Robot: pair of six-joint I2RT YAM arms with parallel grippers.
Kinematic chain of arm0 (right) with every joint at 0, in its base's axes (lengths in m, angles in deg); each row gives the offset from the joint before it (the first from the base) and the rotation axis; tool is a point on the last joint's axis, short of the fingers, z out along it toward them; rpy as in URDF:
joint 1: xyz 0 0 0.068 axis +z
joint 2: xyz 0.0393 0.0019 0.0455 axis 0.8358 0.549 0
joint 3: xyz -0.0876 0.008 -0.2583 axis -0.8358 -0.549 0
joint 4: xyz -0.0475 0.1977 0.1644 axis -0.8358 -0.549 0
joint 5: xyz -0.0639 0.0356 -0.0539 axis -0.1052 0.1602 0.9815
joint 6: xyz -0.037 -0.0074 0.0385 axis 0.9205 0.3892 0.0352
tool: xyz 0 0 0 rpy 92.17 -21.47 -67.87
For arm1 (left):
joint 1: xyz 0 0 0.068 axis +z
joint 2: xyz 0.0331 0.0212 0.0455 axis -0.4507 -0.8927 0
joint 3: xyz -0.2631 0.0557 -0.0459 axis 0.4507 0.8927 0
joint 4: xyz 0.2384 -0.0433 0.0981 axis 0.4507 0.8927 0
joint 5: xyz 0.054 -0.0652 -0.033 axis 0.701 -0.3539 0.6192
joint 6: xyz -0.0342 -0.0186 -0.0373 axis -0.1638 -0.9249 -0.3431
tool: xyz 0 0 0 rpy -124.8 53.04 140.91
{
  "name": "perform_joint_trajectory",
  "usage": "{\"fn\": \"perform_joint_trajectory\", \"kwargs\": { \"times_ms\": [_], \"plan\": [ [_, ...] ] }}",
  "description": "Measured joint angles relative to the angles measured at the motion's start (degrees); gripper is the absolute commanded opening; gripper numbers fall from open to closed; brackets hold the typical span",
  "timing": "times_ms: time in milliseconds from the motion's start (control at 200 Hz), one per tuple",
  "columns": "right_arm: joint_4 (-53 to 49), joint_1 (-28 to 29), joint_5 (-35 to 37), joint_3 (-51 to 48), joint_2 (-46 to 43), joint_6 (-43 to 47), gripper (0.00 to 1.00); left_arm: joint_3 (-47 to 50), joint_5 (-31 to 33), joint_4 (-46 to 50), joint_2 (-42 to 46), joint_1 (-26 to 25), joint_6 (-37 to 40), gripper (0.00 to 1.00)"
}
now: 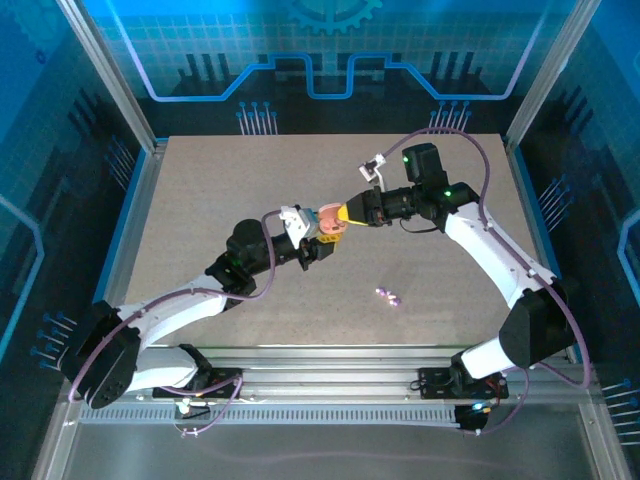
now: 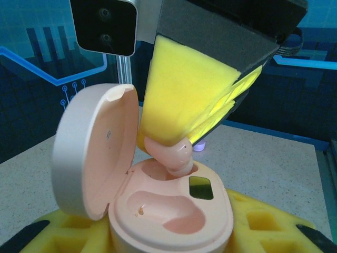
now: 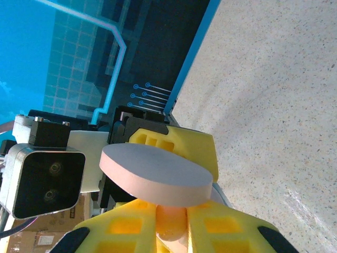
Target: Insert wireless bluetooth earbuds into charging case
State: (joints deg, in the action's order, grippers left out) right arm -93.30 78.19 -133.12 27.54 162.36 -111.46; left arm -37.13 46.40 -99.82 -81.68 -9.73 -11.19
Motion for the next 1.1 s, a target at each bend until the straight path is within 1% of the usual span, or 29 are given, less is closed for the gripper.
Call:
{"fn": "perform_joint_trajectory", "kwargs": {
  "times_ms": [220, 535, 880, 1101],
  "plan": [
    [-1.1, 0.1, 1.1, 0.0, 0.0, 1.6, 0.26, 0.0, 0.1, 0.1, -0.3, -0.1, 0.0, 0.36],
    [-2.3, 0.3, 1.7, 0.4, 0.0, 2.6, 0.29, 0.0, 0.1, 0.5, -0.3, -0.2, 0.0, 0.36],
    [-4.2, 0.3, 3.9, 1.5, -1.0, 2.8, 0.41, 0.0, 0.1, 0.0, -0.3, -0.2, 0.0, 0.36],
    [-5.3, 0.3, 4.9, 2.3, -1.6, 3.0, 0.43, 0.0, 0.1, -0.4, -0.3, -0.3, 0.1, 0.36]
  ]
}}
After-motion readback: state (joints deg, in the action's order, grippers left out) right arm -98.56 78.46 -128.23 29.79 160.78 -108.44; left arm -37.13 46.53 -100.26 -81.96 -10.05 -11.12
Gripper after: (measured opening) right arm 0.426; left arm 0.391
